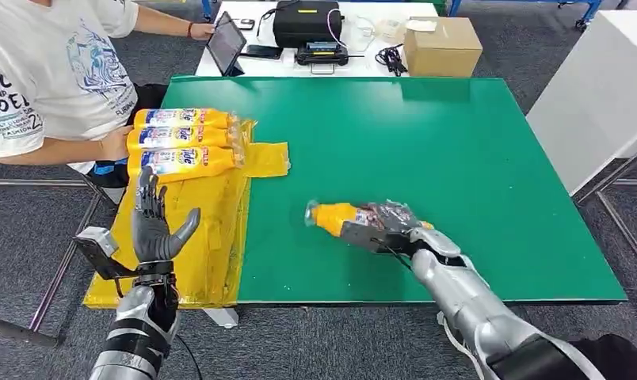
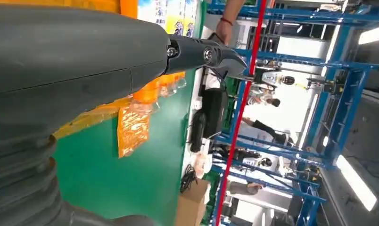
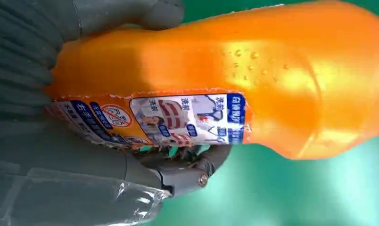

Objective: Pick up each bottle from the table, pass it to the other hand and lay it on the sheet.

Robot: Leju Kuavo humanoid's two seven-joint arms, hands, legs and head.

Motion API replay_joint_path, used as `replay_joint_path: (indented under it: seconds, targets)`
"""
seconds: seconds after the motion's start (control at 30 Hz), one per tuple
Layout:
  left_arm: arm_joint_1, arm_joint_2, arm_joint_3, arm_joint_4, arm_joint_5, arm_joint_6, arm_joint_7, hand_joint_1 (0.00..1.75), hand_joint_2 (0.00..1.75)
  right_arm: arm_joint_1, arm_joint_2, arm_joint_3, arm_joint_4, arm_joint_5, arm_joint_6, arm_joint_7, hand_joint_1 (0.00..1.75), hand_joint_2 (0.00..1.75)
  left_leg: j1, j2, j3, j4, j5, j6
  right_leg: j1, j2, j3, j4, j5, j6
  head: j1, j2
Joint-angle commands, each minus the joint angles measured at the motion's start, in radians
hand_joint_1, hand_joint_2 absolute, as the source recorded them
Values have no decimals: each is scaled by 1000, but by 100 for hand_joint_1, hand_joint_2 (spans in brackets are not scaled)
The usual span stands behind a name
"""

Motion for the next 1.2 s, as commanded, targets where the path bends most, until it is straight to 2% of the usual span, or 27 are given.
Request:
replay_joint_path:
  seconds: [0.03, 0.1, 0.13, 0.17, 0.2, 0.3, 0.33, 0.43, 0.6, 0.9, 1.03, 1.2]
  targets:
    - [-18, 1, -27, 49, 1, 1, 4, 0, 175, 130, 12, -72, -145, -16, -7, 18, 175, 175, 2, 2, 2, -1, -2, -3, 2, 1, 2, -1, -1, -3, -1, 0]
    - [-19, 2, -26, 51, 2, 1, 4, 0, 175, 135, 18, -92, -149, -33, -15, 7, 175, 175, 1, 2, 2, -1, -2, -3, 1, 2, 0, -1, -1, -2, -1, 0]
    - [-15, -1, -27, 47, 3, 4, 8, 0, 175, 156, 33, -121, -188, -39, -84, -66, 175, 175, 2, 2, 3, -1, -2, -4, 2, 2, 1, -1, -1, -3, -1, 0]
    - [-8, -7, -29, 40, 10, 0, 13, 0, 175, 195, 74, -196, -258, -64, -126, -99, 175, 175, 2, 2, 2, -1, -2, -3, 2, 2, 0, -1, -1, -2, -1, 0]
    - [0, -11, -37, 35, 18, -13, 29, 0, 175, 228, 92, -222, -341, -51, -195, -137, 175, 175, 3, 2, 2, 0, -3, -4, 3, 2, 0, -1, -1, -3, -1, 0]
    - [26, -27, -79, 18, 40, -36, 63, 0, 175, 332, 143, -296, -577, -72, -291, -178, 175, 175, 4, 4, 2, 0, -4, -5, 4, 4, 1, -1, -2, -4, -1, 0]
    - [35, -29, -102, 10, 49, -42, 74, 0, 175, 366, 167, -335, -653, -123, -317, -215, 175, 175, 1, 3, -1, 0, -3, -4, 1, 3, -2, 0, -2, -3, 0, 0]
    - [51, -34, -147, -9, 74, -69, 112, 0, 175, 423, 184, -379, -772, -133, -386, -274, 175, 175, 1, 1, -5, 1, -4, -4, 1, 2, -6, 2, -3, -2, -1, 0]
    - [54, -32, -157, -15, 79, -68, 117, 0, 175, 430, 181, -385, -777, -133, -388, -277, 175, 175, 1, 0, -9, 1, -3, -3, 1, 2, -9, 1, -2, -2, -1, 0]
    - [53, -29, -159, -16, 82, -67, 119, 0, 175, 427, 183, -386, -768, -133, -389, -283, 175, 175, 1, 2, -9, 0, -3, -4, 1, 3, -9, 0, -2, -3, -1, 0]
    - [76, -30, -211, -55, 117, -101, 152, 0, 175, 467, 201, -413, -827, -104, -465, -343, 175, 175, 2, 1, -7, 1, -5, -4, 2, 2, -8, 0, -3, -3, -1, 0]
    - [112, -21, -283, -107, 164, -148, 191, 0, 175, 494, 217, -431, -830, -110, -483, -366, 175, 175, 2, 1, -6, 1, -6, -4, 2, 2, -6, 1, -5, -3, -1, 0]
